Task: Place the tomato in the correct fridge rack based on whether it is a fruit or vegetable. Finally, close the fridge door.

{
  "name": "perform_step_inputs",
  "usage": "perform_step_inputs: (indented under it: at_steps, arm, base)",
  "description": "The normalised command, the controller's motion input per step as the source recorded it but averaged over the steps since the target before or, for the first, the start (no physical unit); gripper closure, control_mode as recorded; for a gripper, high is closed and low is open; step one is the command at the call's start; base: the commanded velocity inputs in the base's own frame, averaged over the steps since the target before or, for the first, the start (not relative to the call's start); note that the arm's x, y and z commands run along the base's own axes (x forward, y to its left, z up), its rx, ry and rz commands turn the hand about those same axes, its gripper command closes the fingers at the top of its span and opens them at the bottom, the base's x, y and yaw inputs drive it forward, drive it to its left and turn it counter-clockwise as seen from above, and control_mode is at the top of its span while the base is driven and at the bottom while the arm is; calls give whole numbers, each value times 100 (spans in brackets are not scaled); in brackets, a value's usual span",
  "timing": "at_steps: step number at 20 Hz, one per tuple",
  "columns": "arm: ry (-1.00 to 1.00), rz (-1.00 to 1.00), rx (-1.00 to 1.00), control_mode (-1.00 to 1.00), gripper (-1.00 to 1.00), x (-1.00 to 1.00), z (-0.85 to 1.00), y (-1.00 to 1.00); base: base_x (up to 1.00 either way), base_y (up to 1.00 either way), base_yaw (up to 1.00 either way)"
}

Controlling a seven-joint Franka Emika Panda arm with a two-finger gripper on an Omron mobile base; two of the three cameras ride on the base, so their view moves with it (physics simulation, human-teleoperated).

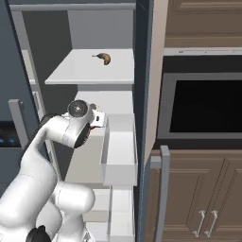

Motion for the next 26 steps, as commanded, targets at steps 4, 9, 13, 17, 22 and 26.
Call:
perform_step_inputs:
  at_steps: [4,9,13,17,22,26]
  arm:
    - [4,1,0,-100,100,66,-26,0]
    - [0,3,0,-100,100,57,-44,-1]
    - [0,3,0,-100,100,55,-55,0]
    - [0,2,0,-100,100,58,-31,0]
    - [0,0,0,-100,100,62,-4,-1]
    - [0,0,0,-100,100,61,-11,0]
  base:
    - [0,0,0]
    - [0,0,0]
    - [0,0,0]
    - [0,0,0]
    - [0,0,0]
    - [0,0,0]
